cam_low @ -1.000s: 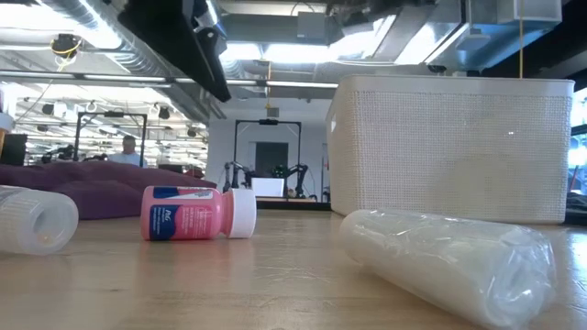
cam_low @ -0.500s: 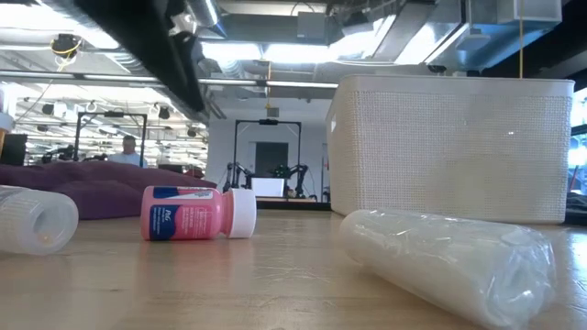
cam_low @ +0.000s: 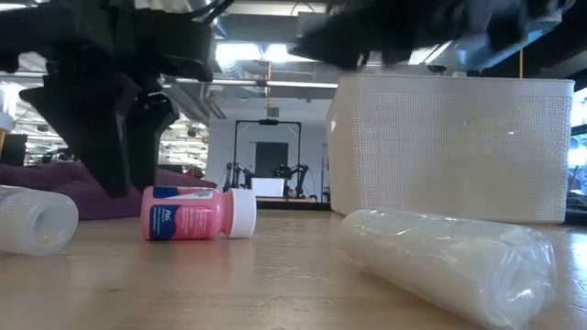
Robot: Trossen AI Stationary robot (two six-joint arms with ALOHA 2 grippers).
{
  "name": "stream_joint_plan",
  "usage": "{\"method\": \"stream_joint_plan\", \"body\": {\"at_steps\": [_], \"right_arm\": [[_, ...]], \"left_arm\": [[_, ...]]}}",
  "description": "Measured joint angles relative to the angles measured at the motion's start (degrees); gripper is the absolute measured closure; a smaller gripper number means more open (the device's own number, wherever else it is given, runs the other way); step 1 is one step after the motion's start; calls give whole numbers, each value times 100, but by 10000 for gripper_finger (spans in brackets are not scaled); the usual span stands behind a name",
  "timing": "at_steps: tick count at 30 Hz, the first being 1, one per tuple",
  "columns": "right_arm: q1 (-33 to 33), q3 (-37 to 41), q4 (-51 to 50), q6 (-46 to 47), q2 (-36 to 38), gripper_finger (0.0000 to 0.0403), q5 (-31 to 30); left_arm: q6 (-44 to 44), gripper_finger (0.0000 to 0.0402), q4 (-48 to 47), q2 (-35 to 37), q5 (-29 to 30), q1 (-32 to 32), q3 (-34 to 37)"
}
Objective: Pick & place medical supplies in basket/bin
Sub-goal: Put the pink pill bottle into the white bin
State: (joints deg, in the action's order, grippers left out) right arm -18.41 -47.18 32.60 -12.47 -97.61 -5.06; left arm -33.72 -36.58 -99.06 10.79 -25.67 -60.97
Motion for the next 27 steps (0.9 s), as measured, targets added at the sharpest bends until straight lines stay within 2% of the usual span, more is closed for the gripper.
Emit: {"method": "stream_joint_plan", "body": {"at_steps": [6, 11, 14, 22, 27], "right_arm": [[414, 3, 1098, 28, -1094, 164, 470], [654, -2, 1783, 323, -1705, 164, 963], [674, -6, 2065, 307, -1986, 164, 1008], [686, -556, 2018, 478, -2721, 164, 1029], [688, -642, 1681, 598, -2784, 164, 1029]], "left_arm": [[94, 151, 6, 5, 128, 70, 0], [189, 151, 7, 4, 129, 153, 0], [336, 151, 12, 6, 128, 194, 0], [445, 151, 78, 6, 66, 397, 0], [449, 151, 81, 9, -36, 410, 0]]}}
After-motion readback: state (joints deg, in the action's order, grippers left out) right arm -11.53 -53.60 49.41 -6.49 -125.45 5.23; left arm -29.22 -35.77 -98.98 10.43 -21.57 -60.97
